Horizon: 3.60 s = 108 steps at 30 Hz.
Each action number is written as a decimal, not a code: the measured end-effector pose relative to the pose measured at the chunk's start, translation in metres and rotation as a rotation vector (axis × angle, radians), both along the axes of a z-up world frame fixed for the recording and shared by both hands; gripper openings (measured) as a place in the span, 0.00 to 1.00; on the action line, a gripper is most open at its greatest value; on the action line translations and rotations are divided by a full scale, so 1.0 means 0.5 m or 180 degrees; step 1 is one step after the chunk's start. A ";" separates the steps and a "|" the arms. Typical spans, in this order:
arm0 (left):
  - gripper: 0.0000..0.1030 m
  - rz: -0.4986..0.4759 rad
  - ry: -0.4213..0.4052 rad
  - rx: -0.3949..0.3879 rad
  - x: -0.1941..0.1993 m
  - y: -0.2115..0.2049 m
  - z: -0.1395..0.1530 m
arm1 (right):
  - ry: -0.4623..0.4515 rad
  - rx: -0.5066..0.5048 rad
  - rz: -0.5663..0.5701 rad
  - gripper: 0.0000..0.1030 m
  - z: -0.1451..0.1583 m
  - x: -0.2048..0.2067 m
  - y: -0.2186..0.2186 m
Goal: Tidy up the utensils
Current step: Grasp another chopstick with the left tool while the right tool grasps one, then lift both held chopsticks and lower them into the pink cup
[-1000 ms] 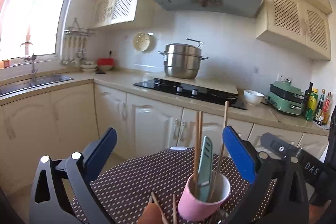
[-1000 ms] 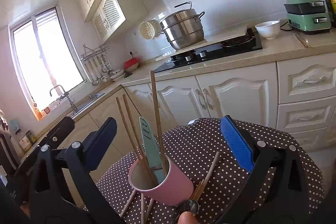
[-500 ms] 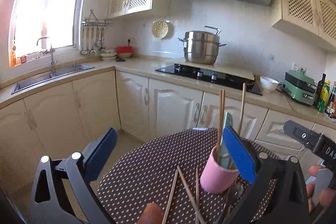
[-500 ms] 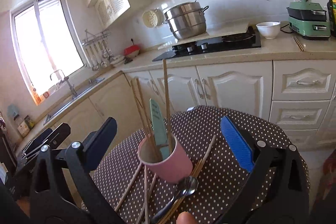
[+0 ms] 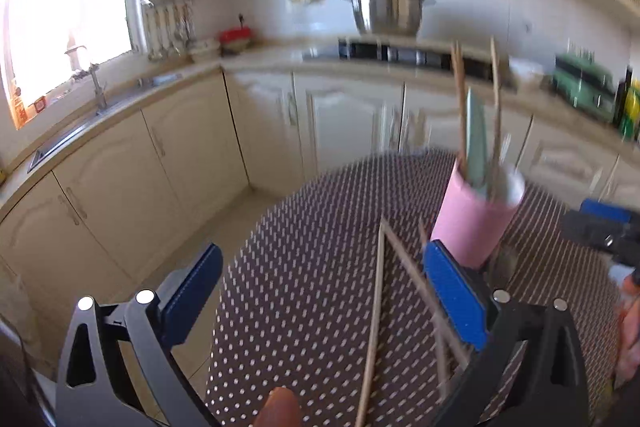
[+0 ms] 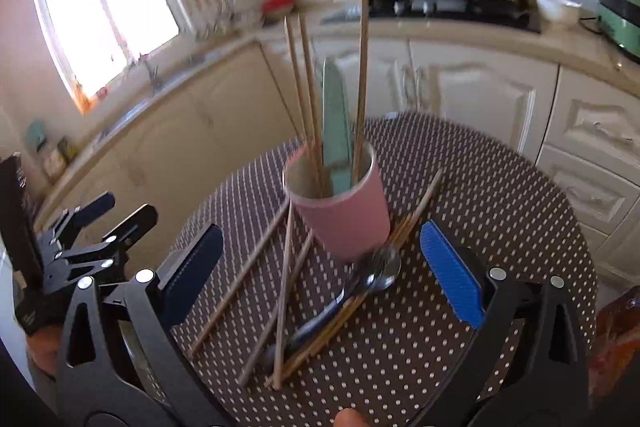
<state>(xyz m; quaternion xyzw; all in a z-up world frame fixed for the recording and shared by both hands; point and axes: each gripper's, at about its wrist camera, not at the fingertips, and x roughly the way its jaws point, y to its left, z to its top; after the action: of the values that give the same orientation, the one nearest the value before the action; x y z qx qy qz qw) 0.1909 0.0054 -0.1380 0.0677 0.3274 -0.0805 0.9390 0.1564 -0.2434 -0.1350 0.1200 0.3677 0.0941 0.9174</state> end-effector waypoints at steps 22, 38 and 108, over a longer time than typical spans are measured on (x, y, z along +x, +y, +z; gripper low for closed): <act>0.04 -0.0584 0.1255 0.0058 0.132 -0.053 -0.199 | 0.0809 -0.0338 0.0548 0.58 -0.125 0.068 0.107; 0.02 -0.0539 0.1286 -0.0212 0.128 -0.003 -0.189 | 0.1040 -0.0640 0.0811 0.28 -0.179 0.154 0.234; 0.04 -0.0472 0.0134 -0.1172 0.074 0.041 0.003 | -0.0258 0.0543 0.0649 0.06 0.004 0.063 0.068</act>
<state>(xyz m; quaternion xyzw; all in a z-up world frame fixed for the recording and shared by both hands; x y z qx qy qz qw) 0.2278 0.0258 -0.1363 -0.0828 0.3208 -0.2094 0.9200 0.1878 -0.2096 -0.1330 0.1557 0.3313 0.2225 0.9036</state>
